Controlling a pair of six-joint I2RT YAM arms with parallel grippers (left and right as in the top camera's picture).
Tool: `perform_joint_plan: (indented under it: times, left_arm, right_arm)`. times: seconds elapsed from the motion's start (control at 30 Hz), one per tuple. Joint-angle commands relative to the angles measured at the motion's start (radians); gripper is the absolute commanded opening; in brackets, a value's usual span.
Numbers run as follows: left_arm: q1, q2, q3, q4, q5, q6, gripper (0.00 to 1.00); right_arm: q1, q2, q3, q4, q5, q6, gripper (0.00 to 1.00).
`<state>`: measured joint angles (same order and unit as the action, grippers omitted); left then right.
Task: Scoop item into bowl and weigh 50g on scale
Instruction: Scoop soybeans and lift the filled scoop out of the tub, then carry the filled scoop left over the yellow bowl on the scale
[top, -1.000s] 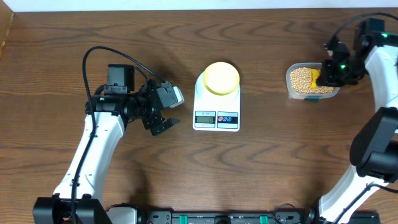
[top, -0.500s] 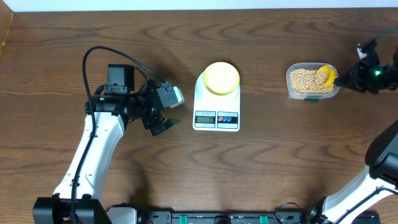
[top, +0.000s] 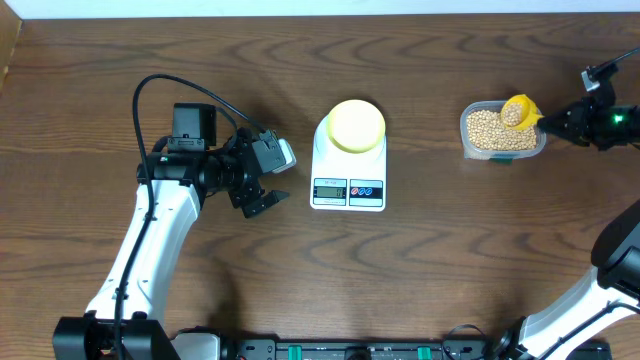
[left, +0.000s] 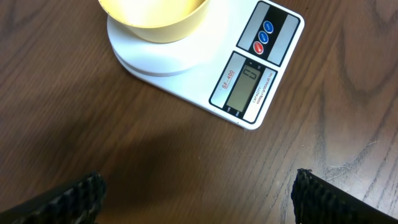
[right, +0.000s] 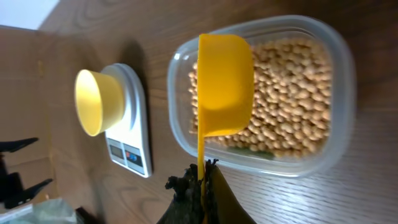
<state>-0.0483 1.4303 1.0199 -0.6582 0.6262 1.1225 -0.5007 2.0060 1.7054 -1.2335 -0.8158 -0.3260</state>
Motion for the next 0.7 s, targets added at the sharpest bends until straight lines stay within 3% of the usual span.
perform_joint_plan:
  times: [0.0,0.33,0.67]
  left_arm:
    - [0.003,-0.013,0.003,-0.004,0.016,-0.009,0.98]
    - [0.003,-0.013,0.003,-0.004,0.016,-0.009,0.98]
    - [0.003,-0.013,0.003,-0.004,0.016,-0.009,0.98]
  right_arm:
    - [-0.003,0.015,-0.007,-0.001,-0.101,-0.020,0.01]
    - [0.013,0.015,-0.007,-0.002,-0.255,-0.023,0.01]
    - [0.138,0.015,-0.007,-0.013,-0.269,-0.018,0.01]
